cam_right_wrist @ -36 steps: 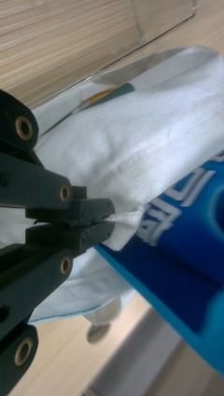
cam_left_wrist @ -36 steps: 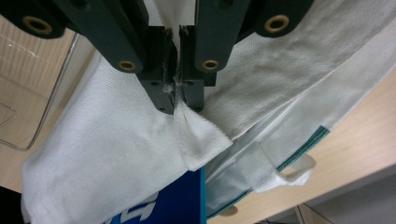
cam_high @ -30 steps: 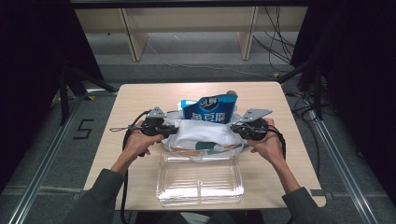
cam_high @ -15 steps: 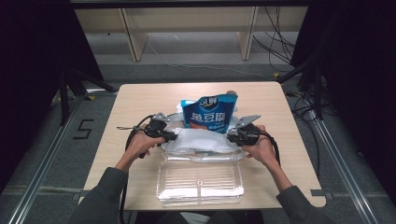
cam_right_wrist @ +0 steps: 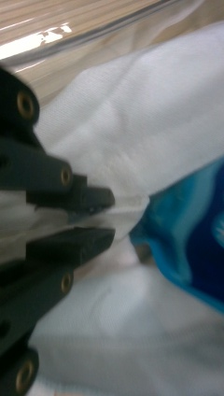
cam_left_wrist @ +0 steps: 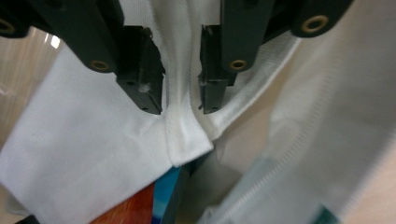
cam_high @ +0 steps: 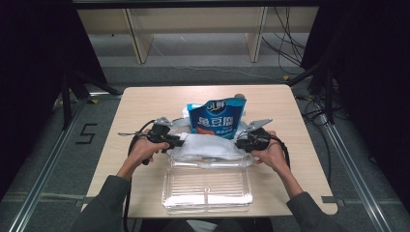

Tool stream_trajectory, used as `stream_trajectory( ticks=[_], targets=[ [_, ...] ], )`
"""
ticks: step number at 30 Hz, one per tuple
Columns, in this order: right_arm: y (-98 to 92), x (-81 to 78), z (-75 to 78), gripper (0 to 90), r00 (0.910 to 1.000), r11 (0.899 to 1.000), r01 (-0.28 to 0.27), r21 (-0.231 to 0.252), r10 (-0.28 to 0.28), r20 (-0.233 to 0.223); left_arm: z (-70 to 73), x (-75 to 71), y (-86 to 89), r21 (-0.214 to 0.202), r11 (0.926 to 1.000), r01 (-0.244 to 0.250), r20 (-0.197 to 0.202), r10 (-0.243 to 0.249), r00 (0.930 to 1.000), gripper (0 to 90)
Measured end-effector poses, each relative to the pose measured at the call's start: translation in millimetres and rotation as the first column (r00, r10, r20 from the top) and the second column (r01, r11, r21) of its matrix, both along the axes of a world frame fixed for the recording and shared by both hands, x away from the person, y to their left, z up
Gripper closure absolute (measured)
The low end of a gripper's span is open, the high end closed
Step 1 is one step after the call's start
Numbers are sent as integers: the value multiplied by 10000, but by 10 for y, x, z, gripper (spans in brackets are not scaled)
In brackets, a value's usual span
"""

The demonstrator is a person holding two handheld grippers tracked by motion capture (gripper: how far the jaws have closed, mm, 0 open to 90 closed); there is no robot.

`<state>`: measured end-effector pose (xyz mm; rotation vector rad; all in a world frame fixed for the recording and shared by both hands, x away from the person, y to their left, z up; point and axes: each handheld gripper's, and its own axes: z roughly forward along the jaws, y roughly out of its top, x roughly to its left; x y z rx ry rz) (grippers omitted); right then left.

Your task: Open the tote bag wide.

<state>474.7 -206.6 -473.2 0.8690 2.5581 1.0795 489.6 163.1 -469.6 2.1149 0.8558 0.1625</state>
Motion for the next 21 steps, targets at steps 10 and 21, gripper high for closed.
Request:
stream_trajectory(
  ticks=[10,21],
  targets=[
    [-302,-90,531,531,9953,9919,425,1199,-524,812,537,-48,311,-1313,9875,-868,1430,1055,9841,520],
    [-323,184,392,737,9863,9911,1299,293,-1322,991,413,164,360,101,9905,-1373,1407,1345,9809,519]
  ],
)
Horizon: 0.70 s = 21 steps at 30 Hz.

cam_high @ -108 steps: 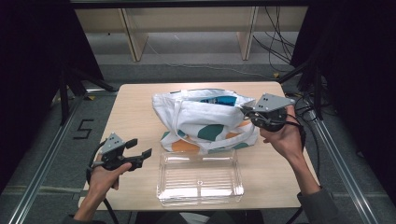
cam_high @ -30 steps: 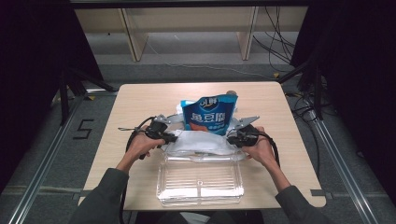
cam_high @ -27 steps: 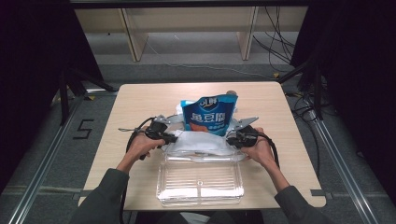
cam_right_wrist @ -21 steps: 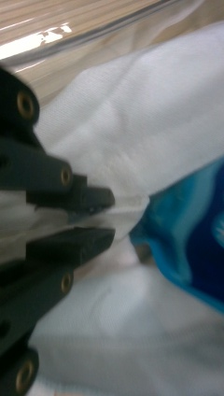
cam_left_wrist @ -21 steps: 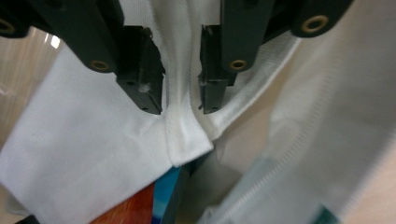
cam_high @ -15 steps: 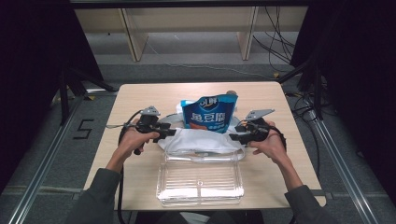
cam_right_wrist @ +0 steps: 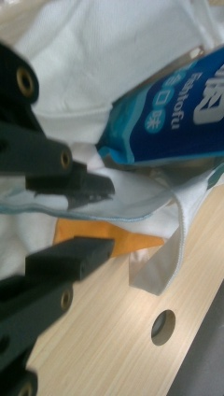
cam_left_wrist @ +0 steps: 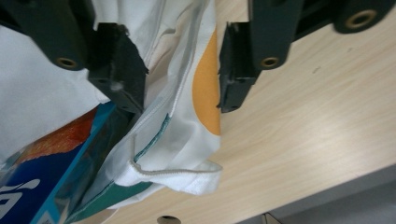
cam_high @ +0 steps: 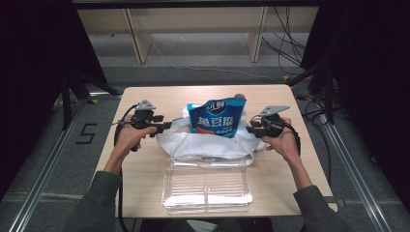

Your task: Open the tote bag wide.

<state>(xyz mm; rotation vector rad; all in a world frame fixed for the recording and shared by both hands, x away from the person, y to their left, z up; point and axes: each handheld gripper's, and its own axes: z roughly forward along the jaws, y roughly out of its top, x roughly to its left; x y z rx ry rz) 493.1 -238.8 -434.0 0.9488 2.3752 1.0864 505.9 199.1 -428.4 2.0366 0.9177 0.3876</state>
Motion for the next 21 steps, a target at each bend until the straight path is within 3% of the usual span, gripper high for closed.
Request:
stream_trajectory(
  ticks=[2,3,4,6,7,8,10,11,13,16,17,18,19,21],
  targets=[
    [9,31,-12,872,10000,9999,-53,-107,54,79,-33,54,-29,190,9998,-43,21,43,10000,626],
    [22,68,-7,894,9983,9998,-17,-212,29,574,-55,97,-65,64,9999,-123,-1,123,9999,758],
    [22,68,-7,894,9983,9998,-17,-212,29,574,-69,121,-90,-60,9998,-184,0,184,9998,758],
    [31,87,24,896,9958,9997,0,-251,23,917,-96,190,-156,-165,9991,-385,-4,385,9993,843],
    [37,81,28,897,9947,9996,263,-40,-257,992,-126,223,-179,-245,9987,-444,-25,444,9990,860],
    [13,109,36,897,9972,9995,264,155,-274,694,-164,256,-198,-175,9987,-487,-160,484,9987,867],
    [-17,163,-22,898,9953,9952,764,607,-798,551,-266,320,-225,-203,9983,-543,-438,534,9976,871],
    [-44,214,-67,897,9953,9953,762,590,-794,546,-313,345,-240,-91,9984,-556,-596,550,9967,873],
    [-37,292,-209,897,9956,9958,861,299,-871,332,-405,385,-292,191,9987,-470,-781,484,9958,876],
    [-31,369,-354,898,9957,9957,922,-8,-922,-95,-504,427,-358,289,9985,-473,-880,497,9949,877],
    [-38,396,-397,898,9958,9958,912,-96,-912,-37,-524,433,-370,286,9982,-535,-890,558,9945,877],
    [-33,398,-420,898,9937,9943,1052,-165,-1058,-359,-532,440,-370,269,9985,-477,-955,501,9942,877],
    [-28,429,-463,897,9951,9951,973,-156,-975,-164,-535,441,-370,283,9985,-474,-988,500,9939,877],
    [-4,450,-527,897,9947,9946,921,-469,-940,-410,-544,433,-371,313,9984,-480,-916,507,9945,876]
  ],
)
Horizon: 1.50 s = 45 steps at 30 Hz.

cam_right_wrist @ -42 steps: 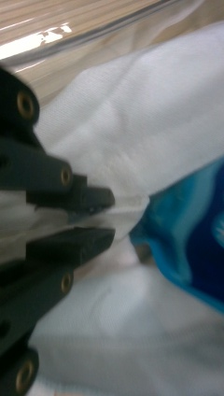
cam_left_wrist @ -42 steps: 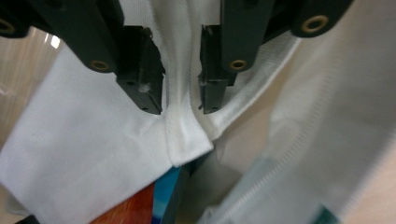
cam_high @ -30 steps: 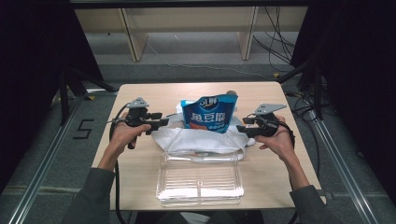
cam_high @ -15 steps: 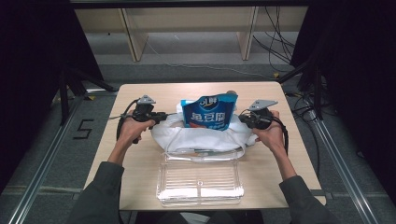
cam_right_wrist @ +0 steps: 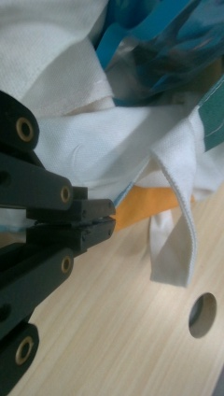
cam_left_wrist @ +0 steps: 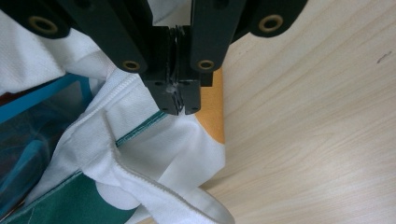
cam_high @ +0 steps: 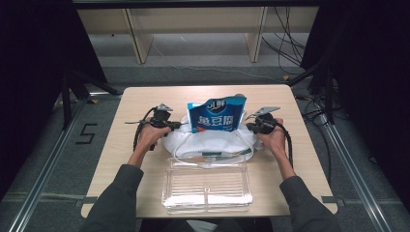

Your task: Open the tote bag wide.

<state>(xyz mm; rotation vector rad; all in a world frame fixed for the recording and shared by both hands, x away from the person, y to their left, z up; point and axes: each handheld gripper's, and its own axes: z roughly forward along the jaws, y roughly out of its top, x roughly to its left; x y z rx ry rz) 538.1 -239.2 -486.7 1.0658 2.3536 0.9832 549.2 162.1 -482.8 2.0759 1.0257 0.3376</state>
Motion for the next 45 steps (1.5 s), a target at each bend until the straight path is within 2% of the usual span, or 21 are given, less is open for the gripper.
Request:
stream_trajectory(
  ticks=[4,8,12,14,16,17,19,22,24,26,28,30,31,32,34,35,37,38,42,44,45],
  targets=[
    [21,-6,-23,881,9999,9999,119,61,-119,-20,4,-13,19,-60,9998,-165,76,166,9998,848],
    [-41,-86,163,655,9986,9982,512,297,-516,123,120,-65,116,-652,9975,-279,202,293,9994,635],
    [-176,-259,409,593,9966,9974,222,679,-275,778,281,-168,212,-831,9957,-417,552,464,9974,438],
    [-188,-349,500,580,9957,9948,202,1001,-290,878,367,-248,260,-1097,9925,-545,633,616,9961,396],
    [-161,-482,588,577,9973,9920,-363,1211,282,683,427,-364,295,-1364,9894,-493,656,587,9961,358],
    [-134,-523,597,575,9973,9903,-527,1287,457,569,435,-409,301,-1426,9886,-477,623,570,9964,361],
    [-50,-630,599,575,9968,9855,-794,1501,771,215,457,-531,351,-902,9959,-25,526,73,9986,368],
    [67,-704,562,579,9860,9778,-1665,1269,1665,102,442,-674,356,-1107,9934,312,135,-299,9995,404],
    [139,-727,523,584,9819,9746,-1882,1215,1891,38,409,-748,324,-1603,9860,470,-10,-477,9989,429],
    [212,-749,487,603,9777,9743,-2015,1007,2062,-389,387,-784,285,-1633,9841,701,-232,-749,9969,451],
    [256,-734,427,657,9779,9771,-1965,821,2014,-557,350,-782,228,-1795,9801,849,-418,-938,9947,468],
    [264,-729,381,777,9749,9762,-2057,688,2105,-720,307,-761,164,-1573,9817,1075,-775,-1208,9896,502],
    [271,-716,336,827,9758,9749,-2087,780,2129,-507,274,-744,134,-1494,9815,1199,-886,-1341,9870,520],
    [237,-706,309,872,9704,9725,-2278,489,2308,-708,237,-728,104,-1491,9813,1216,-960,-1368,9859,593],
    [230,-712,287,880,9685,9719,-2299,513,2336,-861,165,-688,60,-1687,9753,1426,-1070,-1619,9810,640],
    [207,-693,268,885,9626,9678,-2498,313,2517,-1003,121,-671,30,-1568,9761,1503,-1123,-1688,9792,695],
    [196,-678,197,888,9627,9706,-2397,236,2408,-1234,53,-642,1,-1072,9803,1659,-1160,-1781,9772,782],
    [191,-673,155,888,9587,9694,-2452,145,2447,-1447,29,-631,0,-1068,9793,1718,-1225,-1844,9752,811],
    [226,-666,56,889,9565,9741,-2261,10,2222,-1891,-37,-604,-3,-821,9784,1897,-1338,-1994,9707,851],
    [222,-635,30,890,9565,9707,-2385,-280,2298,-1798,-76,-598,-5,-644,9781,1981,-1410,-2054,9685,854],
    [242,-644,0,890,9597,9757,-2184,-157,2118,-1848,-101,-597,-9,-602,9780,1997,-1438,-2065,9678,855]
  ],
)
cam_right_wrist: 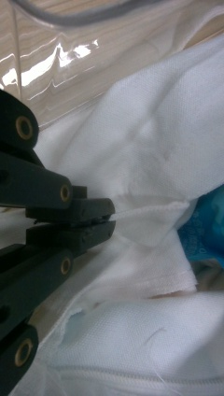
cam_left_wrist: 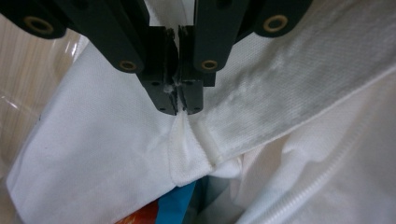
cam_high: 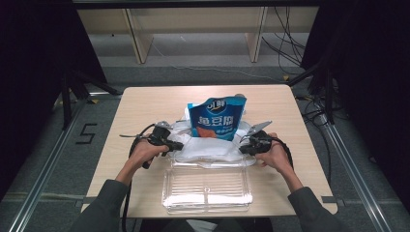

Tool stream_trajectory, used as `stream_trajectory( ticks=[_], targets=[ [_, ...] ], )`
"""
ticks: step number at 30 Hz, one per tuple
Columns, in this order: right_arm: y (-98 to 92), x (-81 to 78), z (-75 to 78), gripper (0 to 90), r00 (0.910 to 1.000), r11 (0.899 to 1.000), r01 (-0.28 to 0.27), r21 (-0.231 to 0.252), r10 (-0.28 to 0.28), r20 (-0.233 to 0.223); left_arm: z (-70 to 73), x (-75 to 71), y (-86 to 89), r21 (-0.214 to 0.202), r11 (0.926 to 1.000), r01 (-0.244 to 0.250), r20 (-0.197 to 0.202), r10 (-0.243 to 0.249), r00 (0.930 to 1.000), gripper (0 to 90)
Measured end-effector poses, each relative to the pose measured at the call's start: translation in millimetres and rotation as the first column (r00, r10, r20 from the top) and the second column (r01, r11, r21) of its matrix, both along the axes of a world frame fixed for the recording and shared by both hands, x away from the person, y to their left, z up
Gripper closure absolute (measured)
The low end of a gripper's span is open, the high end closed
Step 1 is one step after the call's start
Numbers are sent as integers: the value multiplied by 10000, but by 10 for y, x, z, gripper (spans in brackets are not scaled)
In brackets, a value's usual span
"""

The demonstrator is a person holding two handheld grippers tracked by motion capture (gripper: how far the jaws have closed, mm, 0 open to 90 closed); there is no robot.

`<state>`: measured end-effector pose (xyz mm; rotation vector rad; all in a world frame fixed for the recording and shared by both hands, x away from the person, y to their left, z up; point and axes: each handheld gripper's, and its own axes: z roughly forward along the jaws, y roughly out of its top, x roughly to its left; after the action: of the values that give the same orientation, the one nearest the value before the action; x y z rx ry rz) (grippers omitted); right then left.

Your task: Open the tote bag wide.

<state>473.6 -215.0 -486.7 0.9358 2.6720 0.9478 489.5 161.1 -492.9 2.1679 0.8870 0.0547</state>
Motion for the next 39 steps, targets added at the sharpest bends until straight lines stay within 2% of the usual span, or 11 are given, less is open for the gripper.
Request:
stream_trajectory(
  ticks=[4,7,10,11,13,15,18,24,32,33,39],
  targets=[
    [-19,17,-9,889,9996,9996,-267,21,267,34,-23,-1,6,19,10000,28,-4,-28,10000,854],
    [-28,17,-23,874,9999,9989,-132,445,134,-60,2,-11,5,-52,10000,48,73,-47,10000,823],
    [-62,1,48,749,9996,9966,-39,817,63,-285,63,-26,20,-398,9992,-100,255,111,9996,697],
    [-94,-9,116,659,9996,9962,272,829,-269,-50,108,-31,34,-449,9988,-201,379,218,9990,611],
    [-123,16,144,638,9997,9967,80,813,-100,241,183,-48,53,-602,9975,-364,580,399,9975,594],
    [-152,-5,218,577,9996,9903,223,1371,-244,138,292,-75,70,-1013,9945,-247,913,340,9952,538],
    [-223,-23,366,492,9984,9879,316,1517,-383,414,438,-138,112,-1098,9935,-311,1376,462,9894,457],
    [-281,-82,564,441,9929,9811,543,1855,-728,945,583,-385,168,-1145,9893,-904,1730,1095,9788,359],
    [-311,-84,648,403,9857,9864,515,1563,-754,1510,566,-780,241,-1210,9830,-1379,2172,1617,9626,256],
    [-312,-106,662,402,9874,9860,731,1501,-928,1285,549,-828,254,-1187,9832,-1384,2279,1626,9600,251],
    [-342,-110,692,387,9838,9877,761,1363,-967,1513,366,-1087,334,-910,9819,-1660,2384,1834,9537,236]
  ],
)
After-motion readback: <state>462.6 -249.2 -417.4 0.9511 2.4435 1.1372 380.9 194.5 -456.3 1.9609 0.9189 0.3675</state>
